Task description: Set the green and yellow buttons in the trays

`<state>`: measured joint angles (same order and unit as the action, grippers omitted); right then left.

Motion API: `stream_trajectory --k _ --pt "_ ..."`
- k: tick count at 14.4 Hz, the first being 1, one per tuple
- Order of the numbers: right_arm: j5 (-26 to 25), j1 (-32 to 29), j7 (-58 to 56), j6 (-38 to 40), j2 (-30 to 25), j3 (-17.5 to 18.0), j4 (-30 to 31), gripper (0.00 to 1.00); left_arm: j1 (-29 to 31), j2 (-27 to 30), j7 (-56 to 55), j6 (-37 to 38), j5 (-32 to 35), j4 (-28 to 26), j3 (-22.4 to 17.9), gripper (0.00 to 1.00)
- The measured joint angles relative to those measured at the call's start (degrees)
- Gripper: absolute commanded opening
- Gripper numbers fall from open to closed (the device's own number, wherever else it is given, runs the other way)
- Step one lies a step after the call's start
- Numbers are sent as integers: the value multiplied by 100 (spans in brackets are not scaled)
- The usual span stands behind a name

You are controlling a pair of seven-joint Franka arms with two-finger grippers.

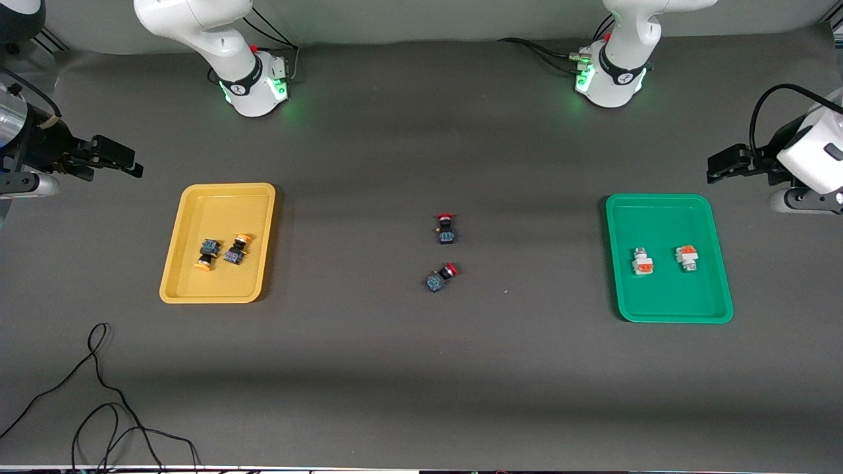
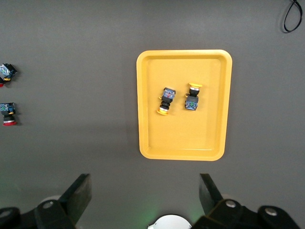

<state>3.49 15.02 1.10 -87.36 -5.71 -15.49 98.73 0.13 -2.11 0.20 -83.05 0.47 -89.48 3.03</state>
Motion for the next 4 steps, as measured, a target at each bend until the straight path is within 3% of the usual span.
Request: stream_trajectory --k 4 --pt "30 12 400 3 0 31 -72 100 0 -4 0 -12 -1 0 -1 100"
